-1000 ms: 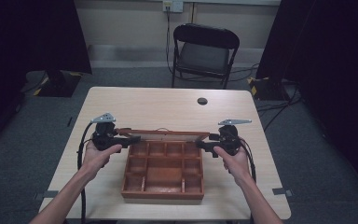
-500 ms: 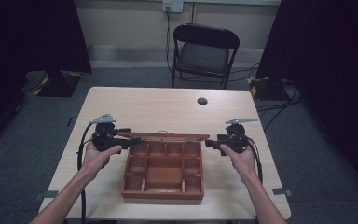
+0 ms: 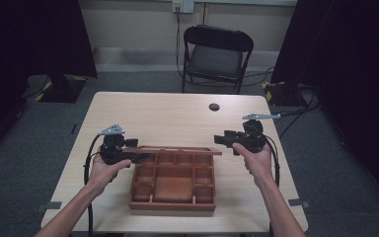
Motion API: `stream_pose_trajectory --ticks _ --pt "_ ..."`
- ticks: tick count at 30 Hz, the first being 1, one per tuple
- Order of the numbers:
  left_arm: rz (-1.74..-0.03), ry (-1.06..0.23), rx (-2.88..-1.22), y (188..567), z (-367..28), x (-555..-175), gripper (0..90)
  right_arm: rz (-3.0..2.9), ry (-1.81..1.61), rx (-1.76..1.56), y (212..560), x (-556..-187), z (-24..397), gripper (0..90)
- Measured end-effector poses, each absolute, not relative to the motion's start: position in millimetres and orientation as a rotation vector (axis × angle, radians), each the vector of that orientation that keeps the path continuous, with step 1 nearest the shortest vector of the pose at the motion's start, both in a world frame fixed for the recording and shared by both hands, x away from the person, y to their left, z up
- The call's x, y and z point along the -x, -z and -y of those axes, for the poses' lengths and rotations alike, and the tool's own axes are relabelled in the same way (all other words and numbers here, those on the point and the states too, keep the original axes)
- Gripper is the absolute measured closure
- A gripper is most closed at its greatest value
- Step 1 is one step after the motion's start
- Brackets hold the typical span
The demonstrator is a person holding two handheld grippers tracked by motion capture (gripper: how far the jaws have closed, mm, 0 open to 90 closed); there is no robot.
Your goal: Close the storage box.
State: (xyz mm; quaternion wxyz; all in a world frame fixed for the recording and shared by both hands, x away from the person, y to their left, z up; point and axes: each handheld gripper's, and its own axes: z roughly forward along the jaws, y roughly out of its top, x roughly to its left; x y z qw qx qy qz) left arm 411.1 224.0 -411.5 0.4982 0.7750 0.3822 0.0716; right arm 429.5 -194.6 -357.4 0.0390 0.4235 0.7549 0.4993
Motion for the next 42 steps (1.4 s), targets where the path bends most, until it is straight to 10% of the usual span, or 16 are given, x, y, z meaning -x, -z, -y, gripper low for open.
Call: stream_pose_trajectory --ticks 24,42 --pt "-0.906 -0.3 -1.914 415 -220 -398 16.7 -2.713 -1.616 -0.818 320 -397 101 71.3" --pt "-0.844 -0.382 -1.943 421 -215 -391 14.7 -2.807 -1.571 -0.845 327 -395 80 76.1"
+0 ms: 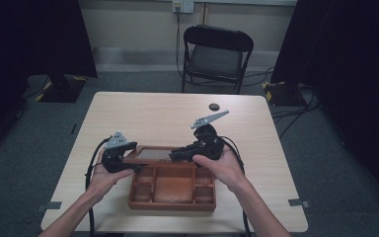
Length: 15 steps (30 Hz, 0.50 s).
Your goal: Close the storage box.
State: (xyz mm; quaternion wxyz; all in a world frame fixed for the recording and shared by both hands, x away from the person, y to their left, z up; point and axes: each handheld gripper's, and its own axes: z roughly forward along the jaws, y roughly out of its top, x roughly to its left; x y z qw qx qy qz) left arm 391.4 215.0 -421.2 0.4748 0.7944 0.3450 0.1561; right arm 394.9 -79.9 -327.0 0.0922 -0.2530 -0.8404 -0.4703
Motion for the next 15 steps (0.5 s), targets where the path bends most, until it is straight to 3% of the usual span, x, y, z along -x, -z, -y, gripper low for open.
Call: stream_pose_trajectory --ticks 15 --pt "-0.825 -0.396 -1.952 422.8 -215.2 -389.9 14.8 2.46 1.355 0.762 329.3 -397.3 78.4 81.9"
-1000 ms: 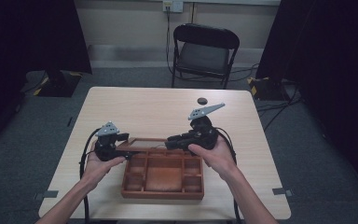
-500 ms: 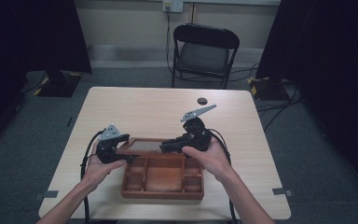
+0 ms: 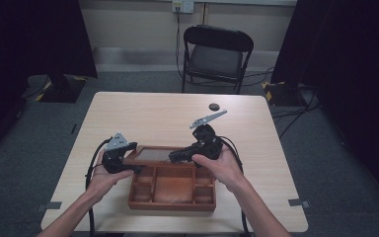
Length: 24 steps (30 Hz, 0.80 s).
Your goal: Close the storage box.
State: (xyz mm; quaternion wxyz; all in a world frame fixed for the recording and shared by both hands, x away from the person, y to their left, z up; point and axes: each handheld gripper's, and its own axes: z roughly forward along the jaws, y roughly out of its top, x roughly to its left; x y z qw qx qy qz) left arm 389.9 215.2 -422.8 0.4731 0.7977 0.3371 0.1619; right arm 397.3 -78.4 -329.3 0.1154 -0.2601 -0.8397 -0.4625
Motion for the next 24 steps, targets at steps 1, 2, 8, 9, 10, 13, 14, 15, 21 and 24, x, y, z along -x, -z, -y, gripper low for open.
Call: stream_pose_trajectory --ticks 1,2,8,9,10,13,14,15,21,24 --pt "-0.822 -0.41 -1.957 423 -215 -388 15.1 2.47 1.351 0.756 329 -397 78 82.0" --pt "-0.822 -0.41 -1.957 423 -215 -388 15.1 2.47 1.351 0.756 329 -397 78 82.0" --pt "-0.896 -0.349 -1.953 424 -233 -385 17.1 2.486 1.332 0.742 330 -395 76 82.0" --pt "-0.908 -0.333 -1.941 424 -237 -385 17.2 2.493 1.336 0.744 329 -395 76 82.1" --pt "-0.911 -0.331 -1.934 423 -239 -385 17.2 2.494 1.333 0.742 329 -395 76 82.0" --pt "-0.906 -0.331 -1.928 421 -240 -385 17.2 2.501 1.337 0.733 330 -394 76 82.1" --pt "-0.906 -0.331 -1.928 421 -240 -385 17.3 2.501 1.337 0.733 330 -394 76 82.1" --pt "-0.904 -0.326 -1.929 422 -239 -386 17.3 2.501 1.338 0.728 330 -395 78 82.1" --pt "-0.923 -0.301 -1.939 427 -235 -390 18.1 2.515 1.336 0.751 332 -397 84 82.0" --pt "-0.934 -0.3 -1.936 427 -236 -392 18.2 2.519 1.34 0.757 334 -398 86 82.0"
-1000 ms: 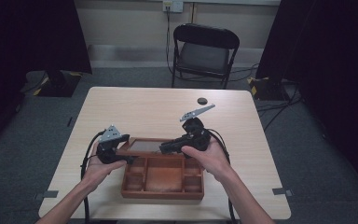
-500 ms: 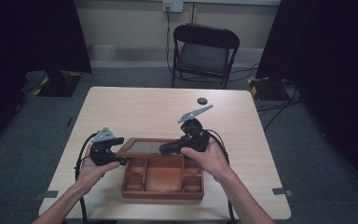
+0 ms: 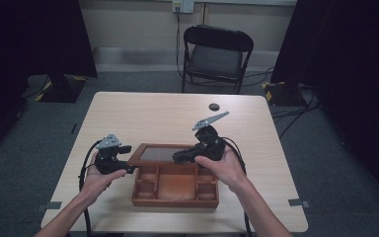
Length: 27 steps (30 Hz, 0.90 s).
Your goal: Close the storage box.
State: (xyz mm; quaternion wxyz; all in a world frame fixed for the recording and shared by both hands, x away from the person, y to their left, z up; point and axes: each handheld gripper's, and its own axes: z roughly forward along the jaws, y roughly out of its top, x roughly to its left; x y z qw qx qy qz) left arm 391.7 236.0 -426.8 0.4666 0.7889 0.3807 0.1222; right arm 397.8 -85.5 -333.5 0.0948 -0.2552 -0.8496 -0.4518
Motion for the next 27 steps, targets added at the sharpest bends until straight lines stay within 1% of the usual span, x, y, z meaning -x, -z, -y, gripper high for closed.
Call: stream_pose_trajectory --ticks 8,16,27 --pt "-0.964 -0.309 -1.915 428 -242 -396 18.5 2.55 1.315 0.762 341 -400 87 82.0" --pt "-0.96 -0.31 -1.952 430 -244 -397 18.9 2.558 1.297 0.755 348 -396 88 82.0" --pt "-1.042 -0.348 -1.947 437 -267 -410 19.7 2.589 1.296 0.744 351 -391 92 81.9"
